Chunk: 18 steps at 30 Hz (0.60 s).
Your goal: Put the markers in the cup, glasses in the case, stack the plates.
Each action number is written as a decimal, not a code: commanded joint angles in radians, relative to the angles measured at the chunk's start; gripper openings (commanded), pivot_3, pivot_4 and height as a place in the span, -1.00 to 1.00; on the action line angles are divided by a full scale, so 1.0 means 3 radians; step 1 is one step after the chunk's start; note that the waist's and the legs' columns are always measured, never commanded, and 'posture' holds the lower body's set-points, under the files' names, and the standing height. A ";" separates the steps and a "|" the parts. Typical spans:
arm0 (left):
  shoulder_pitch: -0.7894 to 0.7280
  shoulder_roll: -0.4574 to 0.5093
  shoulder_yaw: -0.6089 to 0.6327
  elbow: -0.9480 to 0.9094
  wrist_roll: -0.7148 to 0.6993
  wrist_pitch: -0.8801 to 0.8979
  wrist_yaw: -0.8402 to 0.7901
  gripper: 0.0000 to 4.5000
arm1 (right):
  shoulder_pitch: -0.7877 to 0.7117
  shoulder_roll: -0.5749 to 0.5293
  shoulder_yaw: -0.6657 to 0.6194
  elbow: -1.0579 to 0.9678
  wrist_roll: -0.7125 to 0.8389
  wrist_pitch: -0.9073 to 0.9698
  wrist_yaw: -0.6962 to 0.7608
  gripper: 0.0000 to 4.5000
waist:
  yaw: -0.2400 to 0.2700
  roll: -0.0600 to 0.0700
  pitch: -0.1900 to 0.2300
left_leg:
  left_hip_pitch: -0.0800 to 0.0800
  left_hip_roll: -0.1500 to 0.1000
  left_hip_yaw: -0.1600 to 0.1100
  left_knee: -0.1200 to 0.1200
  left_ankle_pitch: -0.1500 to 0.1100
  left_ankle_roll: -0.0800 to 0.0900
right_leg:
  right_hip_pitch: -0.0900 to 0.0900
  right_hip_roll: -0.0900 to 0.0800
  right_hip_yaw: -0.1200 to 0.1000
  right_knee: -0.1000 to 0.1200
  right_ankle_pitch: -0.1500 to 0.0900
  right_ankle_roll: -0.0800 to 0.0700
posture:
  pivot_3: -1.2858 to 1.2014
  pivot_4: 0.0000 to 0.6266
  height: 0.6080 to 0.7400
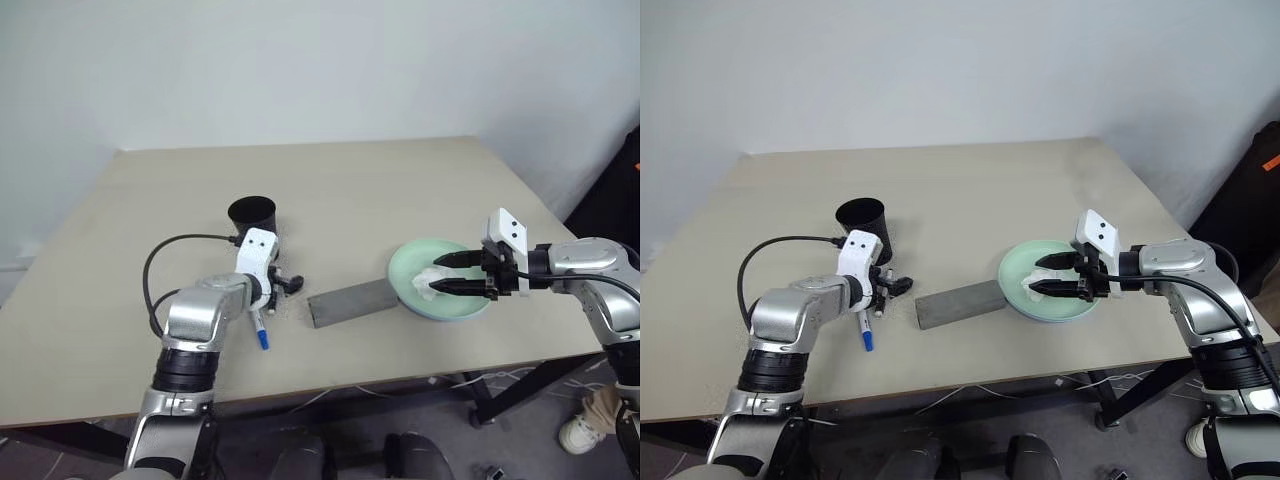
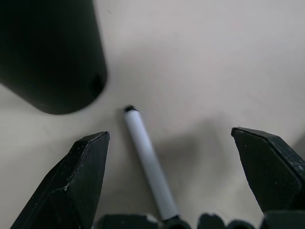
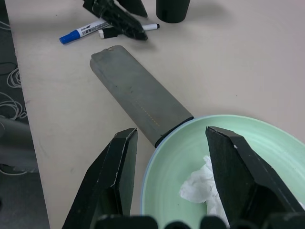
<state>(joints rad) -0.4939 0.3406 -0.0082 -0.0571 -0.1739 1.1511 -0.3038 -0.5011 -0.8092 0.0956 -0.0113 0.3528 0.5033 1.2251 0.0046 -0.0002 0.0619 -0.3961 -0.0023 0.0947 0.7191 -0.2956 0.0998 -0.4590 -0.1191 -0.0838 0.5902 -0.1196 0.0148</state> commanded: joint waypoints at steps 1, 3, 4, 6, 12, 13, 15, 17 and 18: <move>-0.0102 -0.0002 -0.0075 -0.0021 0.0061 0.0050 0.0081 0.94 | -0.0066 -0.0006 -0.0061 -0.0040 0.0016 -0.0033 -0.0004 0.10 | 0.0000 0.0000 0.0000 | 0.0000 0.0000 0.0000 0.0000 0.0000 0.0000 | 0.0000 0.0000 0.0000 0.0000 0.0000 0.0000 | 0.03 -1.00 0.75; -0.0101 -0.0019 -0.0082 -0.0019 0.0059 0.0082 0.0111 0.94 | -0.0061 -0.0009 -0.0063 -0.0044 0.0017 -0.0033 -0.0003 0.10 | 0.0000 0.0000 0.0000 | 0.0000 0.0000 0.0000 0.0000 0.0000 0.0000 | 0.0000 0.0000 0.0000 0.0000 0.0000 0.0000 | 0.03 -1.00 0.75; -0.0105 -0.0020 -0.0088 -0.0017 0.0061 0.0100 0.0124 0.94 | -0.0059 -0.0010 -0.0064 -0.0047 0.0018 -0.0032 -0.0004 0.10 | 0.0000 0.0000 0.0000 | 0.0000 0.0000 0.0000 0.0000 -0.0001 0.0001 | 0.0000 0.0000 0.0000 0.0000 0.0000 0.0000 | 0.03 -1.00 0.75; -0.0112 -0.0019 -0.0101 -0.0014 0.0059 0.0121 0.0137 0.94 | -0.0058 -0.0010 -0.0065 -0.0047 0.0017 -0.0033 -0.0006 0.10 | 0.0000 0.0000 0.0000 | 0.0000 0.0000 0.0000 0.0000 -0.0001 0.0001 | 0.0000 -0.0001 0.0000 0.0000 0.0000 0.0000 | 0.03 -1.00 0.75; -0.0140 -0.0010 -0.0109 0.0002 0.0028 0.0213 0.0127 0.37 | -0.0071 0.0003 -0.0060 -0.0026 0.0008 -0.0049 -0.0010 0.10 | 0.0000 0.0000 0.0000 | 0.0000 0.0000 0.0000 0.0000 -0.0002 0.0003 | -0.0001 -0.0001 0.0000 0.0000 0.0000 0.0000 | 0.03 -1.00 0.75; -0.0144 -0.0009 -0.0112 0.0009 0.0026 0.0225 0.0124 0.21 | -0.0074 0.0005 -0.0058 -0.0024 0.0006 -0.0052 -0.0012 0.10 | 0.0002 0.0000 0.0000 | 0.0000 0.0000 0.0000 0.0000 -0.0002 0.0003 | -0.0001 -0.0001 0.0000 0.0000 0.0000 0.0000 | 0.03 -1.00 0.75; -0.0148 0.0000 -0.0126 0.0021 0.0030 0.0249 0.0120 -0.08 | -0.0073 0.0007 -0.0057 -0.0029 0.0005 -0.0054 -0.0012 0.10 | 0.0002 0.0000 0.0000 | 0.0000 0.0000 0.0000 0.0000 -0.0002 0.0003 | 0.0000 -0.0002 0.0000 0.0000 0.0000 0.0000 | 0.03 -1.00 0.75; -0.0149 0.0008 -0.0138 0.0028 0.0023 0.0275 0.0105 -0.42 | -0.0074 0.0010 -0.0058 -0.0031 0.0006 -0.0052 -0.0014 0.10 | 0.0002 0.0000 0.0000 | 0.0000 0.0000 0.0000 0.0000 -0.0002 0.0003 | 0.0000 -0.0002 0.0000 0.0000 0.0000 0.0000 | 0.03 -1.00 0.75; -0.0149 0.0009 -0.0140 0.0028 0.0016 0.0287 0.0097 -0.59 | -0.0075 0.0011 -0.0058 -0.0032 0.0006 -0.0051 -0.0015 0.10 | 0.0002 0.0000 0.0000 | 0.0000 0.0000 0.0000 0.0000 -0.0001 0.0002 | -0.0001 -0.0002 0.0000 0.0000 0.0000 0.0000 | 0.03 -1.00 0.75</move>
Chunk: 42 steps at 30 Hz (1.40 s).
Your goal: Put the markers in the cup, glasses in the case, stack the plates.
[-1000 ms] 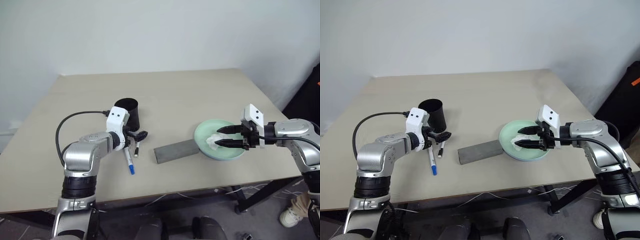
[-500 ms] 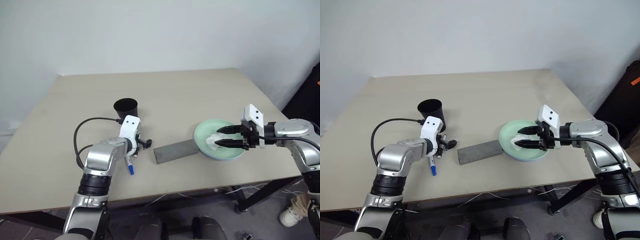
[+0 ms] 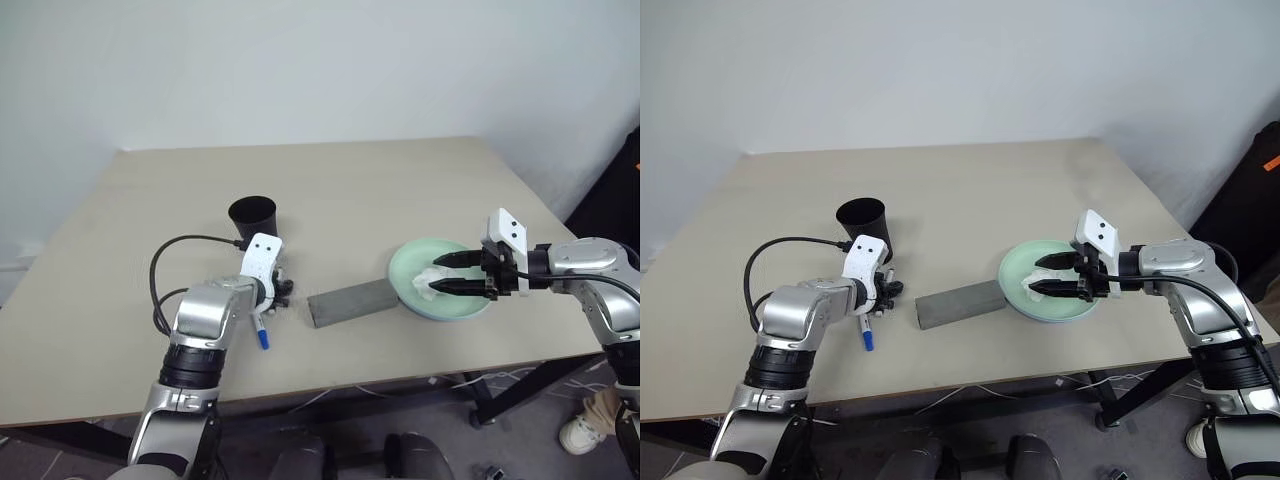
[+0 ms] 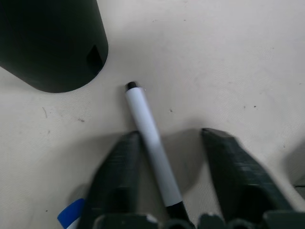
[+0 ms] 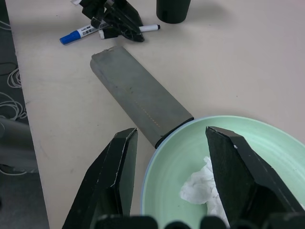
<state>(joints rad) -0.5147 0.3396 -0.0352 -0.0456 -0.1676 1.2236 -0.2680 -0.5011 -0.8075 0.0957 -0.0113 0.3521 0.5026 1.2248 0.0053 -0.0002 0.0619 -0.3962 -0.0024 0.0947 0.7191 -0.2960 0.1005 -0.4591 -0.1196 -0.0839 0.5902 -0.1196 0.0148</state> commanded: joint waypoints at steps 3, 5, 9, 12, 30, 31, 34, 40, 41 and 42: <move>-0.0065 0.0012 -0.0075 -0.0021 -0.0016 0.0044 -0.0043 -0.97 | -0.0073 0.0007 -0.0059 -0.0039 0.0010 -0.0045 -0.0017 0.10 | 0.0001 0.0000 0.0000 | 0.0000 0.0000 0.0000 0.0000 0.0000 0.0000 | 0.0000 0.0000 0.0000 0.0000 0.0000 0.0000 | 0.03 -1.00 0.75; -0.0063 0.0033 -0.0112 -0.0018 -0.0023 -0.0006 -0.0087 -0.97 | -0.0073 0.0009 -0.0059 -0.0041 0.0012 -0.0040 -0.0020 0.10 | 0.0001 0.0001 0.0000 | 0.0000 0.0000 0.0000 0.0000 0.0000 0.0000 | 0.0000 -0.0001 0.0000 0.0000 0.0000 0.0000 | 0.03 -1.00 0.75; -0.0085 0.0129 -0.0191 -0.0063 -0.0046 -0.0258 -0.0257 -0.97 | -0.0072 0.0023 -0.0052 -0.0048 0.0013 -0.0033 -0.0025 0.10 | 0.0003 0.0000 0.0000 | 0.0000 0.0000 0.0000 0.0000 0.0000 0.0000 | 0.0000 -0.0001 0.0000 0.0000 0.0000 0.0000 | 0.03 -1.00 0.75; -0.0097 0.0195 -0.0246 -0.0159 -0.0084 -0.0599 -0.0477 -0.97 | -0.0078 0.0033 -0.0046 -0.0048 0.0010 -0.0030 -0.0027 0.10 | 0.0001 0.0000 0.0000 | -0.0001 0.0000 0.0000 0.0000 0.0000 -0.0001 | -0.0002 -0.0002 0.0000 0.0000 0.0000 -0.0001 | 0.03 -1.00 0.75; -0.0631 0.0077 0.0691 0.0020 -0.1101 -0.1762 -0.1304 -0.97 | -0.0093 0.0067 -0.0032 -0.0066 0.0017 -0.0015 -0.0049 0.10 | -0.0001 0.0000 0.0001 | 0.0000 0.0000 0.0002 -0.0001 0.0000 -0.0002 | 0.0002 0.0005 -0.0002 -0.0001 0.0000 -0.0002 | 0.03 -1.00 0.75; -0.0713 0.0062 0.0757 0.0165 -0.1055 -0.1934 -0.1238 -0.97 | -0.0094 0.0070 -0.0031 -0.0069 0.0018 -0.0012 -0.0050 0.10 | -0.0001 0.0000 0.0001 | 0.0001 0.0000 0.0002 -0.0001 0.0000 -0.0003 | 0.0003 0.0005 -0.0001 -0.0001 0.0000 -0.0002 | 0.03 -1.00 0.75; -0.0896 0.0076 0.0808 0.0630 -0.0898 -0.2315 -0.1115 -0.97 | -0.0099 0.0082 -0.0022 -0.0082 0.0022 -0.0005 -0.0054 0.10 | -0.0001 -0.0001 0.0000 | 0.0000 0.0000 0.0003 0.0000 0.0000 -0.0003 | 0.0003 0.0006 -0.0001 -0.0002 0.0000 -0.0001 | 0.03 -1.00 0.75; -0.1116 0.0110 0.0794 0.1515 -0.0532 -0.3199 -0.0952 -0.97 | -0.0105 0.0100 -0.0020 -0.0098 0.0019 0.0005 -0.0054 0.10 | 0.0000 -0.0001 0.0000 | 0.0000 0.0000 0.0006 0.0000 0.0000 -0.0004 | 0.0004 0.0006 -0.0001 -0.0003 0.0001 -0.0001 | 0.03 -1.00 0.75; -0.1156 0.0103 0.0826 0.1651 -0.0533 -0.3281 -0.0923 -0.97 | -0.0104 0.0100 -0.0022 -0.0099 0.0020 0.0007 -0.0055 0.10 | -0.0001 -0.0001 0.0000 | 0.0000 0.0000 0.0006 0.0000 0.0000 -0.0004 | 0.0004 0.0006 -0.0001 -0.0003 0.0001 -0.0001 | 0.03 -1.00 0.75; -0.1185 0.0103 0.0844 0.1766 -0.0518 -0.3388 -0.0907 -0.97 | -0.0101 0.0100 -0.0022 -0.0103 0.0018 0.0007 -0.0058 0.10 | 0.0000 -0.0002 0.0000 | 0.0000 0.0000 0.0006 0.0000 0.0000 -0.0004 | 0.0003 0.0006 -0.0001 -0.0004 0.0001 -0.0001 | 0.03 -1.00 0.75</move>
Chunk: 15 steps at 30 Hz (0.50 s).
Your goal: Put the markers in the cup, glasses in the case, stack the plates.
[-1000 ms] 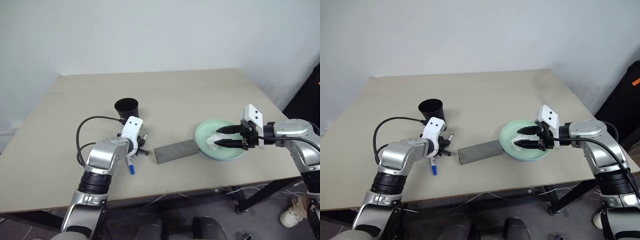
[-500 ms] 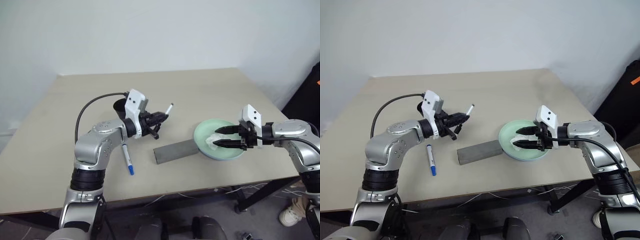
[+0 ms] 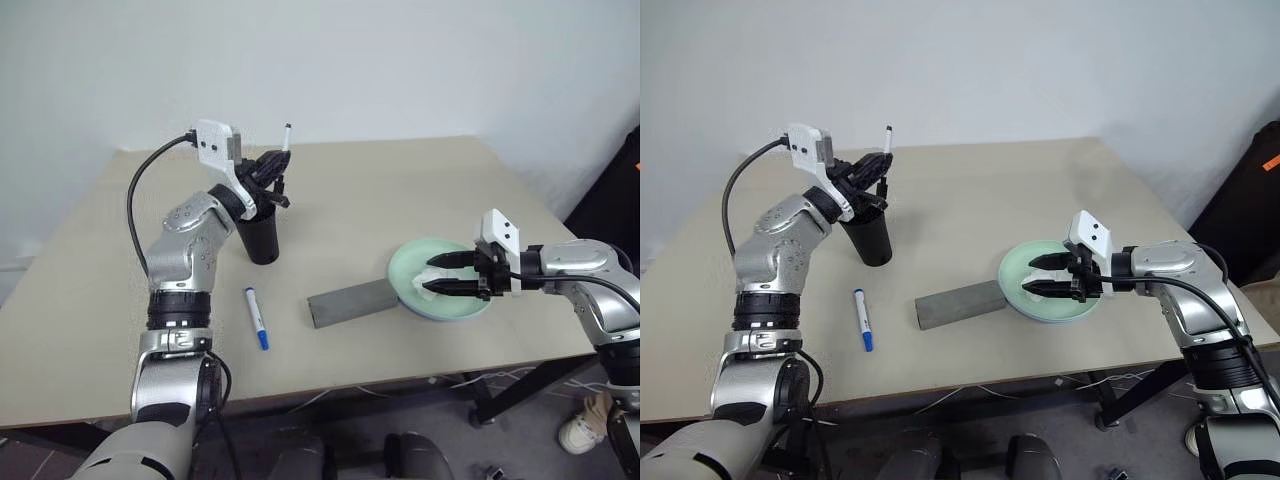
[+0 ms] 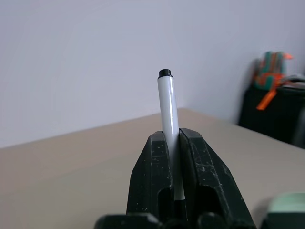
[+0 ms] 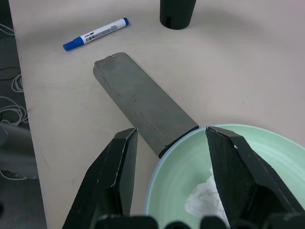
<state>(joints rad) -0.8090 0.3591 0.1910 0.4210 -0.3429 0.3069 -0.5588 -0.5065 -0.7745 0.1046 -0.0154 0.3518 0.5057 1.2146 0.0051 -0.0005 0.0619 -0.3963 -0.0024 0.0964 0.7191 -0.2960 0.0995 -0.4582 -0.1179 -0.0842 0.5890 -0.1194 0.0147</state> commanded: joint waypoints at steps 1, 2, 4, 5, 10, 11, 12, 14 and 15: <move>-0.0228 0.0037 0.0105 0.0296 0.0070 -0.0412 0.0068 -0.97 | -0.0080 -0.0009 -0.0051 -0.0092 0.0018 -0.0003 -0.0026 0.10 | 0.0001 -0.0002 0.0001 | -0.0001 0.0000 0.0000 0.0000 0.0000 0.0000 | -0.0001 0.0000 0.0000 0.0000 0.0000 0.0000 | 0.03 -1.00 0.75; -0.0251 0.0041 0.0112 0.0395 0.0091 -0.0500 0.0089 -0.97 | -0.0078 -0.0010 -0.0054 -0.0097 0.0020 0.0001 -0.0027 0.10 | 0.0001 -0.0002 0.0001 | -0.0002 0.0000 0.0000 0.0000 0.0000 0.0000 | -0.0001 -0.0001 -0.0001 0.0000 0.0000 0.0000 | 0.03 -1.00 0.75; -0.0289 0.0062 0.0126 0.0592 0.0151 -0.0678 0.0149 -0.97 | -0.0069 -0.0011 -0.0061 -0.0108 0.0023 0.0006 -0.0034 0.10 | 0.0001 -0.0002 0.0000 | -0.0002 0.0000 0.0000 0.0000 -0.0001 0.0000 | -0.0002 -0.0002 -0.0001 -0.0001 0.0000 0.0000 | 0.03 -1.00 0.75; -0.0307 0.0071 0.0136 0.0680 0.0164 -0.0737 0.0169 -0.97 | -0.0066 -0.0012 -0.0063 -0.0112 0.0024 0.0008 -0.0037 0.10 | 0.0001 -0.0002 0.0000 | -0.0002 0.0000 0.0000 0.0000 -0.0001 0.0000 | -0.0002 -0.0002 -0.0001 -0.0001 0.0000 0.0000 | 0.03 -1.00 0.75; -0.0330 0.0114 0.0120 0.0950 0.0230 -0.0942 0.0191 -0.97 | -0.0061 -0.0013 -0.0065 -0.0121 0.0032 0.0011 -0.0048 0.10 | 0.0000 -0.0002 0.0000 | -0.0001 0.0000 0.0000 0.0000 -0.0001 0.0000 | -0.0002 -0.0003 -0.0002 0.0000 0.0000 0.0001 | 0.03 -1.00 0.75; -0.0312 0.0115 0.0110 0.0970 0.0237 -0.0959 0.0180 -0.97 | -0.0068 -0.0011 -0.0064 -0.0115 0.0030 0.0009 -0.0049 0.10 | 0.0001 -0.0002 0.0000 | -0.0001 0.0000 0.0000 0.0000 -0.0001 0.0000 | -0.0002 -0.0003 -0.0002 0.0000 0.0000 0.0001 | 0.03 -1.00 0.75; -0.0300 0.0115 0.0104 0.0984 0.0241 -0.0974 0.0172 -0.97 | -0.0070 -0.0010 -0.0064 -0.0113 0.0030 0.0008 -0.0050 0.10 | 0.0002 -0.0003 0.0000 | -0.0002 0.0000 0.0000 0.0000 -0.0001 0.0000 | -0.0002 -0.0004 -0.0002 0.0000 0.0001 0.0000 | 0.03 -1.00 0.75; -0.0256 0.0120 0.0101 0.1020 0.0246 -0.0979 0.0167 -0.97 | -0.0077 -0.0005 -0.0062 -0.0108 0.0029 0.0005 -0.0051 0.10 | 0.0002 -0.0003 0.0000 | -0.0002 0.0000 0.0000 0.0000 -0.0001 0.0000 | -0.0002 -0.0005 -0.0003 0.0000 0.0001 0.0001 | 0.03 -1.00 0.75; -0.0231 0.0126 0.0089 0.1036 0.0263 -0.0990 0.0165 -0.97 | -0.0079 -0.0002 -0.0060 -0.0107 0.0029 0.0004 -0.0050 0.10 | 0.0001 -0.0003 0.0000 | -0.0002 0.0000 0.0000 0.0000 -0.0001 0.0000 | -0.0002 -0.0005 -0.0003 0.0000 0.0001 0.0001 | 0.03 -1.00 0.75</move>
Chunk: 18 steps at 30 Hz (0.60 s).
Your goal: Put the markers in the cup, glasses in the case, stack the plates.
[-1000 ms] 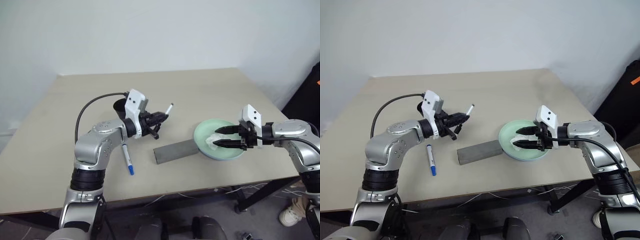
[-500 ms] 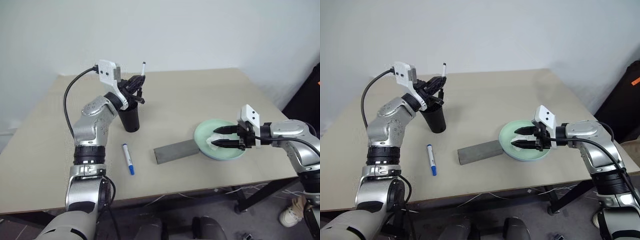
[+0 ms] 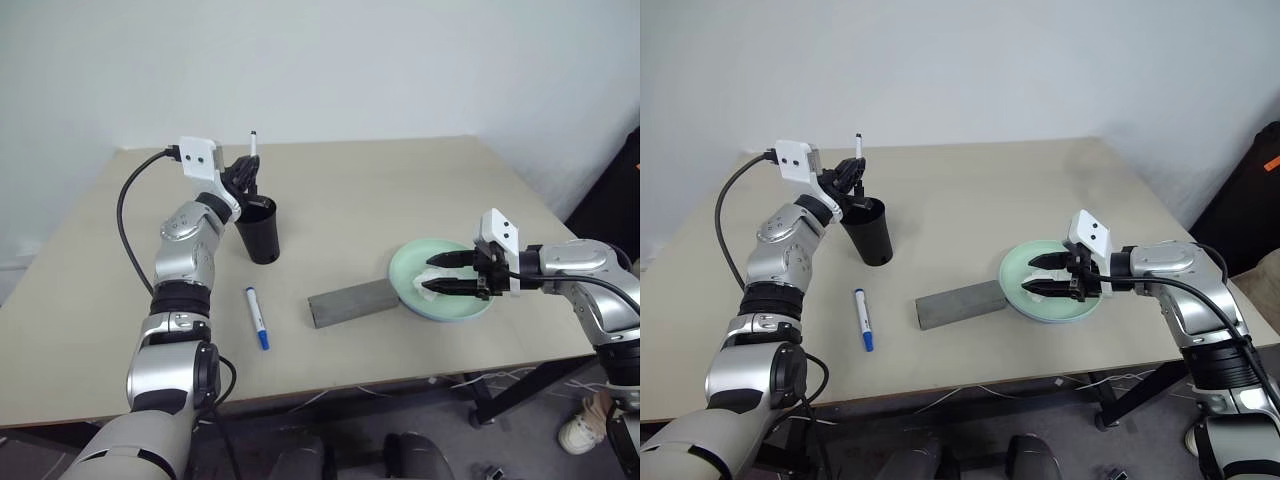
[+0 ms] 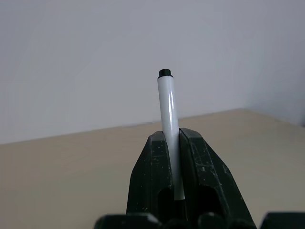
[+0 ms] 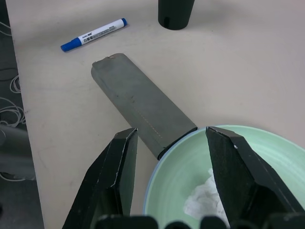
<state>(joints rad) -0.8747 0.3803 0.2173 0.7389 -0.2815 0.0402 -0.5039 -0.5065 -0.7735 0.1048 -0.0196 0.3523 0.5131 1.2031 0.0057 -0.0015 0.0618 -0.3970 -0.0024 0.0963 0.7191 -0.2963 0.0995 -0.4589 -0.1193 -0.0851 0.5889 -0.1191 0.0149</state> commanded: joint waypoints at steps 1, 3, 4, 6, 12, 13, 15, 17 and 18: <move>0.0008 0.0060 -0.0008 -0.0020 0.0070 -0.0110 -0.0020 -0.97 | -0.0077 -0.0006 -0.0061 -0.0097 0.0029 -0.0020 -0.0012 0.10 | -0.0002 0.0000 0.0000 | 0.0000 0.0000 0.0000 0.0000 0.0000 0.0000 | 0.0000 0.0000 0.0000 0.0000 0.0000 0.0000 | 0.03 -1.00 0.75; 0.0044 0.0047 -0.0007 -0.0041 0.0064 -0.0098 -0.0033 -0.97 | -0.0075 -0.0004 -0.0060 -0.0101 0.0032 -0.0018 -0.0011 0.10 | -0.0003 0.0000 0.0000 | 0.0000 0.0000 0.0000 0.0000 0.0000 0.0000 | 0.0000 0.0000 0.0000 0.0000 0.0000 0.0000 | 0.03 -1.00 0.75; 0.0055 0.0039 0.0000 -0.0052 0.0054 -0.0087 -0.0038 -0.97 | -0.0075 -0.0003 -0.0059 -0.0100 0.0031 -0.0018 -0.0011 0.10 | -0.0003 0.0000 0.0000 | 0.0001 0.0000 0.0000 0.0000 0.0000 0.0000 | -0.0001 0.0000 0.0000 0.0001 0.0000 0.0001 | 0.03 -1.00 0.75; 0.0102 0.0023 -0.0016 -0.0082 0.0059 -0.0074 -0.0050 -0.97 | -0.0091 0.0003 -0.0052 -0.0087 0.0027 -0.0022 -0.0008 0.10 | -0.0003 0.0000 0.0000 | 0.0001 0.0000 0.0000 0.0000 0.0000 0.0000 | -0.0001 0.0000 0.0000 0.0001 0.0001 0.0000 | 0.03 -1.00 0.75; 0.0184 0.0007 -0.0022 -0.0135 0.0052 -0.0046 -0.0070 -0.97 | -0.0110 0.0004 -0.0052 -0.0067 0.0021 -0.0029 0.0001 0.10 | 0.0001 -0.0001 0.0000 | 0.0000 0.0000 0.0000 0.0000 -0.0001 0.0001 | 0.0000 -0.0002 -0.0002 0.0001 0.0001 0.0000 | 0.03 -1.00 0.75; 0.0198 0.0005 -0.0019 -0.0137 0.0048 -0.0049 -0.0077 -0.97 | -0.0110 0.0004 -0.0052 -0.0067 0.0021 -0.0028 0.0000 0.10 | 0.0000 -0.0001 0.0000 | 0.0000 0.0000 0.0000 0.0000 -0.0001 0.0001 | -0.0001 -0.0002 -0.0002 0.0000 0.0001 0.0000 | 0.03 -1.00 0.75; 0.0220 -0.0003 -0.0007 -0.0139 0.0029 -0.0036 -0.0097 -0.62 | -0.0115 0.0004 -0.0052 -0.0065 0.0020 -0.0026 -0.0001 0.10 | -0.0001 -0.0001 -0.0001 | 0.0000 0.0000 0.0000 0.0000 -0.0001 0.0001 | -0.0001 -0.0002 -0.0002 0.0000 0.0001 0.0000 | 0.03 -1.00 0.75; 0.0243 -0.0014 -0.0002 -0.0165 0.0009 -0.0017 -0.0117 -0.36 | -0.0116 0.0003 -0.0052 -0.0063 0.0019 -0.0024 -0.0002 0.10 | 0.0000 -0.0001 -0.0001 | 0.0000 0.0001 0.0000 0.0000 -0.0001 0.0001 | -0.0001 -0.0002 -0.0002 0.0001 0.0001 0.0000 | 0.03 -1.00 0.75; 0.0252 -0.0018 -0.0006 -0.0180 0.0007 -0.0010 -0.0122 -0.19 | -0.0118 0.0002 -0.0052 -0.0060 0.0018 -0.0026 0.0000 0.10 | 0.0000 -0.0001 -0.0001 | 0.0001 0.0001 -0.0001 0.0000 -0.0001 0.0001 | -0.0001 -0.0003 -0.0002 0.0001 0.0001 0.0000 | 0.03 -1.00 0.75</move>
<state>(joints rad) -0.7949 0.3771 0.2133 0.7225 -0.2707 0.0351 -0.5328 -0.5104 -0.7698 0.1048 -0.0192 0.3522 0.5130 1.2031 0.0056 -0.0017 0.0617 -0.3968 -0.0022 0.0961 0.7191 -0.2966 0.0999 -0.4592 -0.1201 -0.0859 0.5892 -0.1189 0.0149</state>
